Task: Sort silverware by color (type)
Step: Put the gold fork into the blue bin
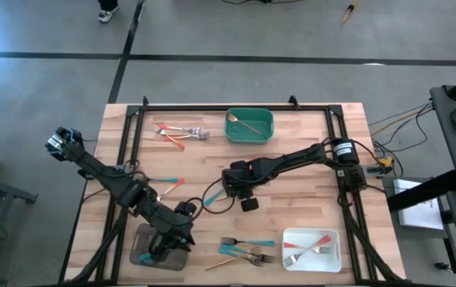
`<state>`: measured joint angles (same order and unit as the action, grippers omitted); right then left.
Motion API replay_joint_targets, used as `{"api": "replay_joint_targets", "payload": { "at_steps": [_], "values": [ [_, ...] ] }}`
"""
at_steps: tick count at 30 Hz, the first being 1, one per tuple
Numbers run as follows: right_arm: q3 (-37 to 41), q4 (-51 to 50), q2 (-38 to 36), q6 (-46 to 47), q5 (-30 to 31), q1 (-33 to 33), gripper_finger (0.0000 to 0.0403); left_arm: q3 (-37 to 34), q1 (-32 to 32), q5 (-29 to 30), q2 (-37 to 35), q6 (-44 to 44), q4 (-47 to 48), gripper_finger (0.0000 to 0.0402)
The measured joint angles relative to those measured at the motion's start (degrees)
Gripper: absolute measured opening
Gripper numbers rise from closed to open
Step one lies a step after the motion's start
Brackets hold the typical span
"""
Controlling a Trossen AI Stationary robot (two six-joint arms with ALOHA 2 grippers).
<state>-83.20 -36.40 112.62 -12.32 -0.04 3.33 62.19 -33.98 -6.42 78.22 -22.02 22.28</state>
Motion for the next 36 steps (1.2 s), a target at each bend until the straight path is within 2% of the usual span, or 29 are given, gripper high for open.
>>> {"api": "replay_joint_targets", "payload": {
  "at_steps": [10, 21, 24, 29, 36],
  "values": [
    [0.7, 0.2, 0.0, 0.8, 0.0, 0.0, 0.009, 0.0, 0.0, 1.4, 0.0, 0.0, 0.0, 0.0084],
    [5.8, 4.6, -0.3, 3.6, -0.2, 0.0, 0.0089, -0.1, 0.0, 1.4, 0.1, 0.1, 0.0, 0.0084],
    [6.4, 6.1, -0.3, 4.3, -0.1, 0.0, 0.0074, -0.1, 0.0, 1.4, 0.1, 0.3, 0.0, 0.0084],
    [6.4, 6.5, -0.3, 5.0, -0.1, 0.0, 0.0018, -0.1, 0.0, 1.4, 0.1, 0.5, 0.0, 0.0084],
    [5.0, 4.8, -0.2, 5.8, -2.1, 0.0, 0.0011, -0.1, 0.0, 1.4, 0.1, 0.5, 0.0, 0.0084]
  ]
}}
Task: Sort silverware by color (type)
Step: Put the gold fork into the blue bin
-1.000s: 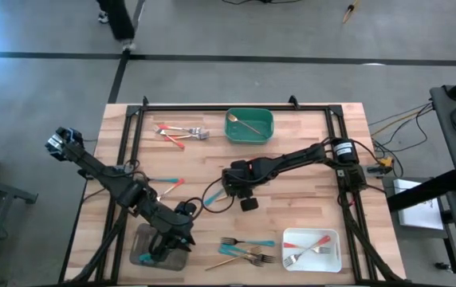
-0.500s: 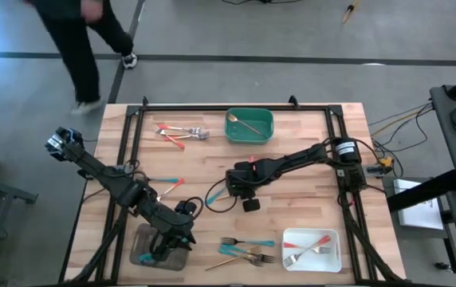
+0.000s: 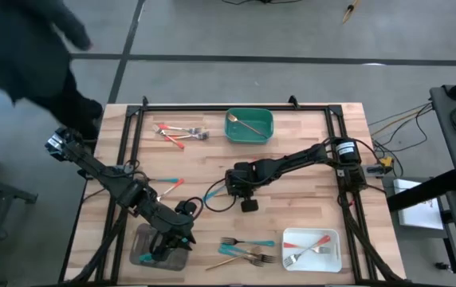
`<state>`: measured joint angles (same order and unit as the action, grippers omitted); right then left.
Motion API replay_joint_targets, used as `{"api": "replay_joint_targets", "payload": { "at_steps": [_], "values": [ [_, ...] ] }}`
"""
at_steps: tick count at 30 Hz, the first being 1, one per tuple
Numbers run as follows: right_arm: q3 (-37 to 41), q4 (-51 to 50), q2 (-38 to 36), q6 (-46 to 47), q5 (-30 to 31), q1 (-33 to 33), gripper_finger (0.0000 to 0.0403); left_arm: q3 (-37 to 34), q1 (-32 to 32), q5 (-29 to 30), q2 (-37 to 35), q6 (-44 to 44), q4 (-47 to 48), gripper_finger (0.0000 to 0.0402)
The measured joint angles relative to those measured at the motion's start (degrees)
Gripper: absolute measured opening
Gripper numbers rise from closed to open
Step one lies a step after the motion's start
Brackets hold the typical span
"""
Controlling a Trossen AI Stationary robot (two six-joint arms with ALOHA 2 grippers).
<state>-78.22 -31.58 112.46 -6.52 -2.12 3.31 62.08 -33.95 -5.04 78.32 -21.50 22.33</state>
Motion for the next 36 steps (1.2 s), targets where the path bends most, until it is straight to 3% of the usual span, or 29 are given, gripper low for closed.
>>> {"api": "replay_joint_targets", "payload": {
  "at_steps": [11, 17, 22, 27, 36],
  "values": [
    [-4.1, -5.3, -6.4, -0.8, -1.3, 0.0, 0.001, 0.0, 0.0, 0.0, 0.0, -0.4, 0.1, 0.0084],
    [-4.8, -5.2, -12.3, -2.2, 2.1, -1.7, 0.0011, 0.0, 0.3, 1.0, 0.0, -0.3, 0.1, 0.0084],
    [-4.9, -5.1, -15.2, -3.6, 6.4, -7.6, 0.0011, 0.0, 0.6, 1.6, 0.0, 0.6, 0.1, 0.0084],
    [-4.9, -4.3, -16.6, -3.5, 6.7, -16.1, 0.0012, 0.0, 1.0, 1.6, -0.4, 1.3, 0.4, 0.0084],
    [-4.9, -1.1, -11.4, -3.4, 6.2, -28.5, 0.0012, 0.0, 1.4, 2.8, -0.8, 1.5, 1.7, 0.0084]
  ]
}}
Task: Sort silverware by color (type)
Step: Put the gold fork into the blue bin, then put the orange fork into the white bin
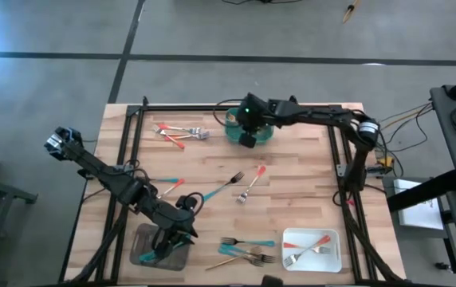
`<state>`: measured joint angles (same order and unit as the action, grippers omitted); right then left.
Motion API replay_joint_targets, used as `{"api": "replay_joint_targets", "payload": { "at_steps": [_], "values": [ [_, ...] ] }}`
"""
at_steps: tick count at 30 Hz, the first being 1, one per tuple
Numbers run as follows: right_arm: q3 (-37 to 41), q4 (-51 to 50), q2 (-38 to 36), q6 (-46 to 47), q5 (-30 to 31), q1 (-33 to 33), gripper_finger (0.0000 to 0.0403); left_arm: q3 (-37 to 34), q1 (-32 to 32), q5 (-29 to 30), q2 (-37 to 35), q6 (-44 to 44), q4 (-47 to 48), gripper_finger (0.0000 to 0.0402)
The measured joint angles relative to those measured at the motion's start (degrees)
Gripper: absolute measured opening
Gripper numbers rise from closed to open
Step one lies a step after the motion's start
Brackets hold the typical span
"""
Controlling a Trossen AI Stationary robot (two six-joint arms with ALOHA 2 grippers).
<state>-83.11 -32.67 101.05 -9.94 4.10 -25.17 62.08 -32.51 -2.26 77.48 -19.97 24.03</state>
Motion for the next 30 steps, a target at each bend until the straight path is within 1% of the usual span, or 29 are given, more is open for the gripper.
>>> {"api": "replay_joint_targets", "payload": {
  "at_steps": [6, 10, 17, 20, 22, 26, 27, 28, 30],
  "values": [
    [0.0, -1.8, 5.0, 4.1, 0.4, -2.9, 0.0013, 0.0, 0.0, 1.6, -0.3, 0.0, 0.6, 0.0084],
    [0.0, -2.2, 5.8, 4.8, 0.4, -3.7, 0.0021, 0.0, 0.0, 1.9, -0.4, -0.4, 0.6, 0.0084],
    [-0.9, -3.2, 4.2, 4.0, 0.4, -3.8, 0.0085, 0.0, 0.0, 3.3, -0.4, -0.5, 0.5, 0.0084],
    [-2.1, -6.6, 2.9, 6.4, 0.0, -3.7, 0.0107, 0.0, 0.0, 3.3, -0.4, -0.5, 0.5, 0.0084],
    [-3.4, -11.0, 2.2, 8.8, -3.9, -3.7, 0.0115, 0.0, 0.0, 3.3, -0.4, -0.7, 0.4, 0.0084],
    [-3.8, -16.8, 0.0, 10.5, -19.1, -2.1, 0.0119, 0.0, 0.0, 3.3, -0.4, -0.9, 0.4, 0.0084],
    [-3.6, -17.7, -0.6, 10.2, -22.1, -1.1, 0.0118, 0.0, 0.0, 3.3, -0.4, -0.9, 0.4, 0.0084],
    [-3.4, -18.7, -1.0, 9.2, -24.2, 0.0, 0.0117, 0.0, 0.0, 3.3, -0.4, -0.9, 0.4, 0.0084],
    [-2.9, -20.8, -1.6, 5.9, -26.7, 2.9, 0.0114, 0.0, 0.0, 3.3, -0.4, -0.9, 0.4, 0.0084]
  ]
}}
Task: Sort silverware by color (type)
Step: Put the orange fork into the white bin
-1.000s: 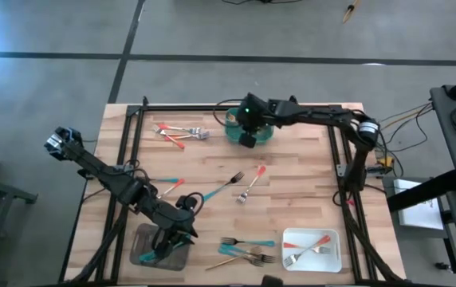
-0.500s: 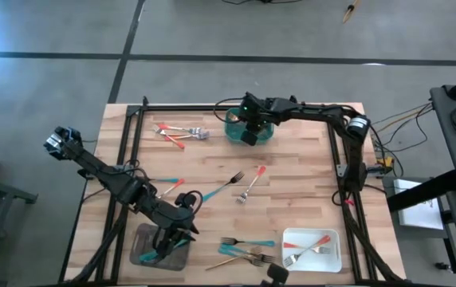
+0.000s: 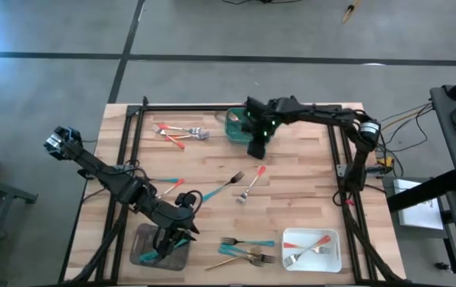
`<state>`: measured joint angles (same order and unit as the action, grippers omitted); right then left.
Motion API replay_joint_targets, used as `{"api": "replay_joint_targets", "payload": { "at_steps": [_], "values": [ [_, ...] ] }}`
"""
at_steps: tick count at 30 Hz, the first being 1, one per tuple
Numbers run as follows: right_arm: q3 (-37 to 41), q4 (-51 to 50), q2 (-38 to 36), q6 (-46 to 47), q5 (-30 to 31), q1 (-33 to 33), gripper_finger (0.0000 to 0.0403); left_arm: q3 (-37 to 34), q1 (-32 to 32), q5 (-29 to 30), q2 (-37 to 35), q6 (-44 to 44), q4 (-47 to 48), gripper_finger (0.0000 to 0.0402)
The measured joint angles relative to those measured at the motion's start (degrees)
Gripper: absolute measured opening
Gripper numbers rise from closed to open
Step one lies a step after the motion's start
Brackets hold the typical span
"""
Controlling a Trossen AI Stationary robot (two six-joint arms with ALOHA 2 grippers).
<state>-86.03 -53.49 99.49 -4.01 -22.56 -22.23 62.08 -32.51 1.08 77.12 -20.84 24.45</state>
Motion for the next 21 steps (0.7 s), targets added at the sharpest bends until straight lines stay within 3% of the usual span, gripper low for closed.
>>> {"api": "replay_joint_targets", "payload": {
  "at_steps": [4, 10, 17, 21],
  "values": [
    [0.8, -3.9, -0.1, -9.0, -0.3, 7.0, 0.0107, 0.0, -0.1, 0.0, 0.0, 0.0, 0.1, 0.0084],
    [3.3, -2.2, -0.1, -21.9, 0.6, 16.7, 0.0092, 0.0, -0.1, 0.0, 0.0, 0.9, 0.1, 0.0084],
    [5.8, 8.5, -0.1, -25.6, 11.5, 22.1, 0.0087, 0.0, -0.1, -0.1, 0.0, 0.9, 0.0, 0.0084],
    [7.2, 11.0, 0.0, -25.6, 12.1, 22.1, 0.0095, 0.0, -0.4, -0.1, 0.0, 0.9, 0.0, 0.0084]
  ]
}}
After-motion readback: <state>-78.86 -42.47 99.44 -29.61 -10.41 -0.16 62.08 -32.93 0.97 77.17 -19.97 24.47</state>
